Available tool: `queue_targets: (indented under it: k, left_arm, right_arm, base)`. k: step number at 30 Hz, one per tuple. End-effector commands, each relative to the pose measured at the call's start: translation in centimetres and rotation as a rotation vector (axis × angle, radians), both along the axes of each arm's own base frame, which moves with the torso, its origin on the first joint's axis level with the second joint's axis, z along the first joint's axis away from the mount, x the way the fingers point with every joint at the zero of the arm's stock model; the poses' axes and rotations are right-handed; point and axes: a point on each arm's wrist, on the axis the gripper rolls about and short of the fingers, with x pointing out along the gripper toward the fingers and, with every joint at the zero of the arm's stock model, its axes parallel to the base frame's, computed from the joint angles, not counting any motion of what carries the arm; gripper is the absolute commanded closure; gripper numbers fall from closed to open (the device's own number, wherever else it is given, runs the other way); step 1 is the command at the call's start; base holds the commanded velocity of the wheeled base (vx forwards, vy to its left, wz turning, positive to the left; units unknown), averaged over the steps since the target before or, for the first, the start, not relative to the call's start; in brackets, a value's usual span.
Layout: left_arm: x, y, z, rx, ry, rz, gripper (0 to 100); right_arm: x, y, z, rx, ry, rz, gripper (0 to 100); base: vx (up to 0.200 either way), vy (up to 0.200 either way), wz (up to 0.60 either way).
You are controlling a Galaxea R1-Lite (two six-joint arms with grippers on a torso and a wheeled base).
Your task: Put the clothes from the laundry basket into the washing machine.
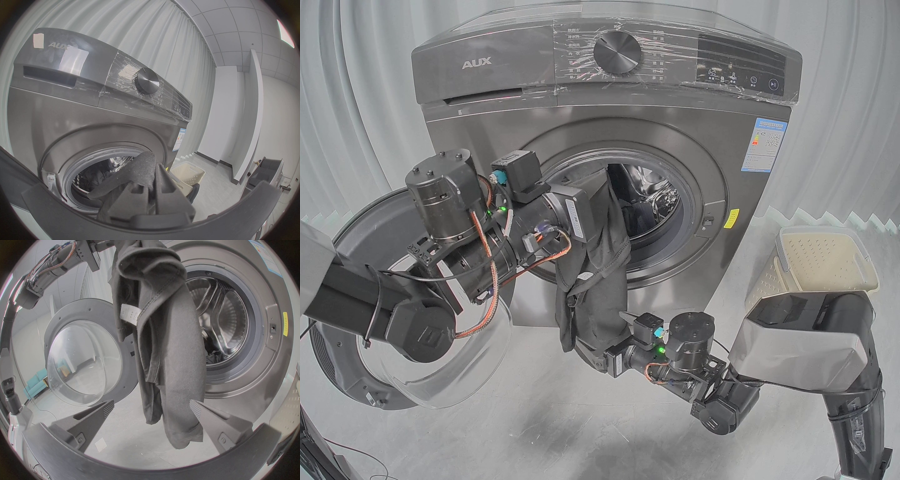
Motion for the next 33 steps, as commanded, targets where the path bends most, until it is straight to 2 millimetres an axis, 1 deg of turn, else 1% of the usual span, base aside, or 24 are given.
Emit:
queue_targets:
  k: [1,3,7,13,15,16,20,21,22,29,33]
  left_arm:
    - [0.0,0.0,0.0,0.0,0.0,0.0,100]
    - [0.0,0.0,-0.1,0.0,0.002,0.0,100]
    - [0.0,0.0,0.0,0.0,0.0,0.004,100]
    - [0.0,0.0,0.0,0.0,0.0,0.004,100]
    - [0.0,0.0,0.0,-0.001,-0.001,0.004,100]
    - [0.0,0.0,0.0,-0.001,-0.001,0.004,100]
    - [-0.2,0.1,0.3,-0.005,-0.008,0.004,100]
    - [-0.2,0.1,0.3,-0.005,-0.008,0.004,100]
    - [-0.2,0.1,0.3,-0.005,-0.008,0.004,100]
    - [-0.2,0.2,0.3,-0.007,-0.01,0.007,100]
    - [-0.3,0.2,0.4,-0.008,-0.011,0.007,100]
  right_arm:
    - [0.9,0.7,-0.8,0.009,-0.012,-0.003,0]
    - [1.1,0.9,-0.7,0.015,-0.021,-0.001,0]
    - [0.9,1.2,-0.7,0.01,-0.015,0.01,0]
    - [2.0,1.5,-0.3,0.018,-0.024,-0.003,0]
    - [3.0,1.4,-0.7,0.009,-0.015,-0.022,0]
    - [3.0,1.4,-0.7,0.009,-0.015,-0.022,0]
    - [6.3,0.1,-1.4,-0.047,-0.072,-0.094,0]
    - [6.4,0.0,-1.4,-0.047,-0.075,-0.1,0]
    - [7.2,-0.4,-1.7,-0.052,-0.079,-0.129,0]
    - [7.5,-0.8,-1.9,-0.059,-0.073,-0.145,0]
    - [8.0,-0.8,-1.7,-0.052,-0.08,-0.155,0]
  base:
    - [0.0,0.0,0.0]
    - [0.0,0.0,0.0]
    - [0.0,0.0,0.0]
    - [0.0,0.0,0.0]
    - [0.0,0.0,0.0]
    - [0.0,0.0,0.0]
    - [0.0,0.0,0.0]
    - [0.0,0.0,0.0]
    - [0.0,0.0,0.0]
    - [0.0,0.0,0.0]
    - [0.0,0.0,0.0]
